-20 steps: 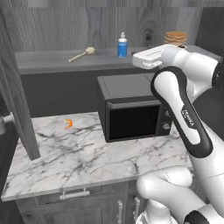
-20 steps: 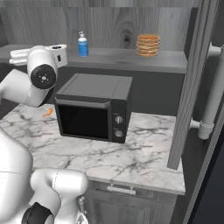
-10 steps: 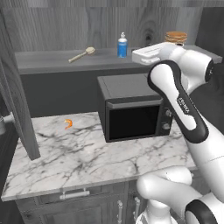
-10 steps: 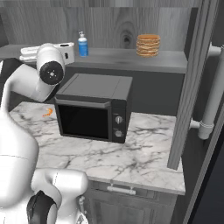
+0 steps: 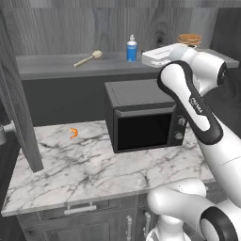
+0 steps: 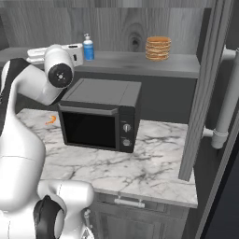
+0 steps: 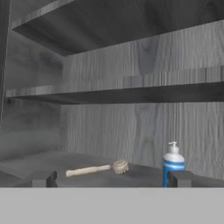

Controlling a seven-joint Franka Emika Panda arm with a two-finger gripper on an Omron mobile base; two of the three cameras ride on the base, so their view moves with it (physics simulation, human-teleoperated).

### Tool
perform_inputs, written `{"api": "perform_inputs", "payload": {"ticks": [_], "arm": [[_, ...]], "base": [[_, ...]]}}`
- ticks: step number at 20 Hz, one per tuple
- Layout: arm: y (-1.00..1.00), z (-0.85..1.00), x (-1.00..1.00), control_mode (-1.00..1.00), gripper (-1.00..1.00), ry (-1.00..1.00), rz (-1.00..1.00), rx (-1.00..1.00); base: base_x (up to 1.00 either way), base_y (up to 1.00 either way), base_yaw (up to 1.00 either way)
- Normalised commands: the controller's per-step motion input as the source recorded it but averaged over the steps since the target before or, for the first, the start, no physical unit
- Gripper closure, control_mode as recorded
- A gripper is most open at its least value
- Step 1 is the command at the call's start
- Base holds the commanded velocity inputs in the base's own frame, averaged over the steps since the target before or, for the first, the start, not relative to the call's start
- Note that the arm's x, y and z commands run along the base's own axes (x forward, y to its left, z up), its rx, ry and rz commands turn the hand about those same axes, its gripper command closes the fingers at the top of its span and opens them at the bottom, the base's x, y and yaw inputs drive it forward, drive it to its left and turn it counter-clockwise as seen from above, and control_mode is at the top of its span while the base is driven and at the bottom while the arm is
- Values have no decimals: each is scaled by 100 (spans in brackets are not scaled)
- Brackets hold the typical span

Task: Pick the dish brush and soap dispenser from the cabinet and place them on the counter.

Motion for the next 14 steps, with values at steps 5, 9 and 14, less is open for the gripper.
{"api": "perform_inputs", "payload": {"ticks": [5, 9, 14], "arm": [[0, 0, 0, -100, -100, -7, 1, -3], [-1, 0, 0, -100, -100, -6, 0, -7], [-3, 0, 0, -100, -100, -1, 0, -11]], "base": [[0, 0, 0], [0, 0, 0], [0, 0, 0]]}}
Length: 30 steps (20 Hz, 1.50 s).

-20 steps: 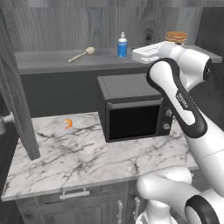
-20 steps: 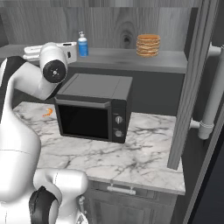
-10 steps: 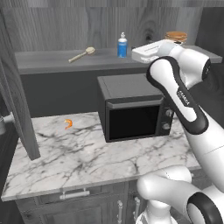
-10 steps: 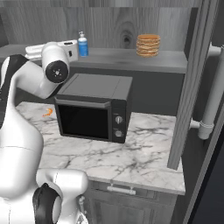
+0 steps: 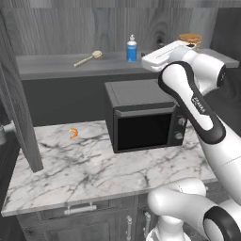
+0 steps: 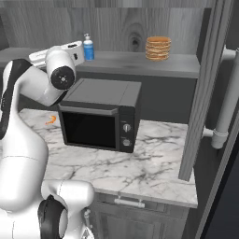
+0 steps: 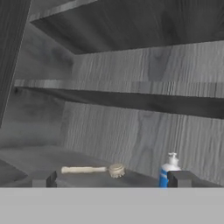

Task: Pick the dish brush and soap dispenser from the cabinet and place them on the counter.

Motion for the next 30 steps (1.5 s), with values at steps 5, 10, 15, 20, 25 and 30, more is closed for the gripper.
{"api": "perform_inputs", "payload": {"ticks": [5, 10, 15, 20, 25, 30], "arm": [[0, 0, 0, -100, -100, 0, 0, -14], [0, 0, 0, -100, -100, -3, 0, -16], [0, 0, 0, -100, -100, -13, 1, -16], [-1, -2, 0, -100, -100, -21, 4, -15], [-3, -16, 0, -100, -100, -23, 7, -13], [-5, -22, 0, -100, -100, -21, 11, -14]], "base": [[0, 0, 0], [0, 0, 0], [0, 0, 0], [0, 0, 0], [0, 0, 0], [0, 0, 0]]}}
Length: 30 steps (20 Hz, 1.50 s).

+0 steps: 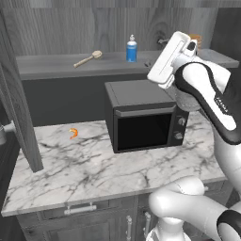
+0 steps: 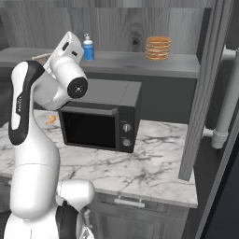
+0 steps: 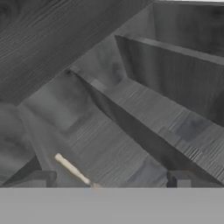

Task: Pick the dish brush and soap dispenser from the cabinet and place them on the counter.

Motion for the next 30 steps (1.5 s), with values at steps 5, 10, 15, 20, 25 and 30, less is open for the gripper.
{"api": "perform_inputs", "payload": {"ticks": [5, 10, 15, 20, 25, 30], "arm": [[-3, -12, -1, -100, -100, -14, 9, -12], [0, 0, 0, -100, -100, -3, 3, -2], [-1, 1, -1, -100, -100, 7, 0, 0], [-5, 9, -7, -100, -100, 11, 0, 0], [-11, 13, -5, -100, -100, 14, 0, 2], [-8, 10, -3, -100, -100, 17, 2, 7]], "base": [[0, 0, 0], [0, 0, 0], [0, 0, 0], [0, 0, 0], [0, 0, 0], [0, 0, 0]]}}
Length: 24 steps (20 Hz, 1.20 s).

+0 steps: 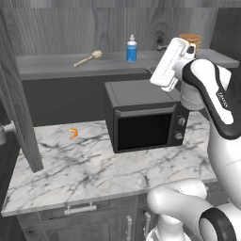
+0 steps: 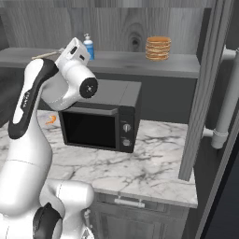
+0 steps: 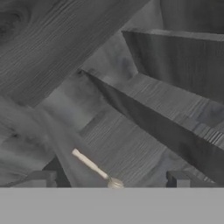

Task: Pick the dish brush and soap dispenser from the cabinet and place them on the counter.

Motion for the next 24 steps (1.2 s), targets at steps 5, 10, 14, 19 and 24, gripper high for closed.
{"api": "perform_inputs", "payload": {"ticks": [5, 10, 14, 19, 24], "arm": [[-3, 1, 0, -100, -100, 16, 4, 9], [-8, 0, 7, -100, -100, 4, 2, 7], [-5, 0, 7, -100, -100, 3, 0, 6], [-4, 0, 19, -100, -100, 3, 0, 4], [-1, 0, 24, -100, -100, 7, 0, 4]], "base": [[0, 0, 0], [0, 0, 0], [0, 0, 0], [0, 0, 0], [0, 0, 0]]}}
